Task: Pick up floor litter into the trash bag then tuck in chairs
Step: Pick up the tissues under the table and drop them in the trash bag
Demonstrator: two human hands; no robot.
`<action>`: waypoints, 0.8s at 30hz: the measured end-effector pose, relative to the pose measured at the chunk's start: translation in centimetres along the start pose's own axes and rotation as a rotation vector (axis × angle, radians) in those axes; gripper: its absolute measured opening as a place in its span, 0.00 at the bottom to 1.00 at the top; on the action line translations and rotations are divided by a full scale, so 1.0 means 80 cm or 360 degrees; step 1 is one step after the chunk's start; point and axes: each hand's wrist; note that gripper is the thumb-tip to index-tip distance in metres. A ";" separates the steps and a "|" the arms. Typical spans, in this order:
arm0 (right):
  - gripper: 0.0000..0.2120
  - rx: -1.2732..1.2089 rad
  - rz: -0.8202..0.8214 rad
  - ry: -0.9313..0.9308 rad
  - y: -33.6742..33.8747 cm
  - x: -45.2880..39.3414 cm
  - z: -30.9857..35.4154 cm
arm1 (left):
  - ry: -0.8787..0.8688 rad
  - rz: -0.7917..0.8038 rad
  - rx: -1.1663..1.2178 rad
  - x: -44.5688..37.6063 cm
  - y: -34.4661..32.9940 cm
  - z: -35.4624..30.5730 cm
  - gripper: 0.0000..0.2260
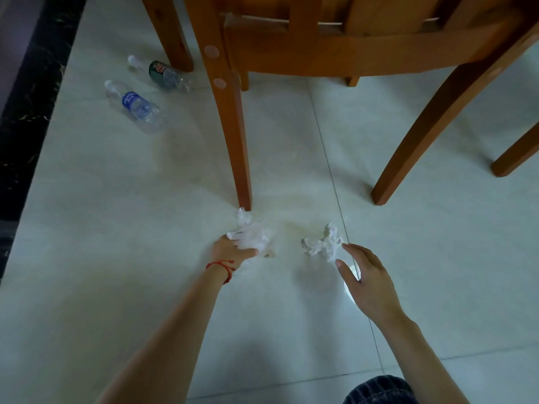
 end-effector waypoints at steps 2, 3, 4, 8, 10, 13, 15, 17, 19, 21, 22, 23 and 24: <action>0.18 -0.0030 -0.0008 -0.0017 -0.004 0.001 -0.003 | 0.0024 -0.0047 0.0063 -0.004 -0.002 0.006 0.19; 0.18 -0.0041 -0.0009 -0.0019 -0.005 0.001 -0.004 | 0.0008 -0.0052 0.0110 -0.005 -0.003 0.007 0.17; 0.18 -0.0051 -0.0009 -0.0018 -0.007 0.001 -0.005 | -0.0015 -0.0047 0.0152 -0.004 -0.003 0.006 0.15; 0.18 -0.0087 0.0008 -0.0026 -0.013 0.000 -0.007 | -0.0043 -0.0037 0.0392 -0.002 -0.007 0.007 0.05; 0.18 -0.0115 0.0005 -0.0046 -0.015 -0.003 -0.008 | -0.0069 -0.0015 0.0519 -0.001 -0.009 0.006 0.01; 0.18 -0.0158 -0.0012 -0.0059 -0.017 -0.009 -0.010 | -0.0086 0.0018 0.0734 -0.001 -0.009 0.007 0.01; 0.17 -0.0191 -0.0021 -0.0060 -0.018 -0.014 -0.010 | -0.0133 0.0027 0.0734 0.003 -0.008 0.008 0.04; 0.17 -0.0215 -0.0027 -0.0062 -0.020 -0.020 -0.008 | -0.0176 0.0033 0.0826 0.007 -0.006 0.008 0.06; 0.17 -0.0238 -0.0043 -0.0054 -0.021 -0.028 -0.004 | -0.0176 0.0001 0.0921 0.012 -0.003 0.007 0.05; 0.19 -0.0267 -0.0068 -0.0025 -0.024 -0.037 -0.002 | -0.0167 -0.0002 0.1004 0.016 -0.001 0.007 0.04; 0.20 -0.0277 -0.0084 -0.0014 -0.028 -0.043 -0.002 | -0.0162 0.0003 0.1053 0.016 0.000 0.009 0.02; 0.21 -0.0277 -0.0093 -0.0012 -0.032 -0.049 -0.003 | -0.0159 0.0003 0.1102 0.016 0.000 0.011 0.01; 0.22 -0.0268 -0.0096 -0.0017 -0.037 -0.055 -0.005 | -0.0157 0.0006 0.1140 0.016 0.002 0.013 0.01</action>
Point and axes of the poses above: each hand's wrist, its own x-axis away from the middle knuckle, its own y-axis out of the back of the hand, z = x × y, and after that the axes turned 10 degrees about z, right-handed
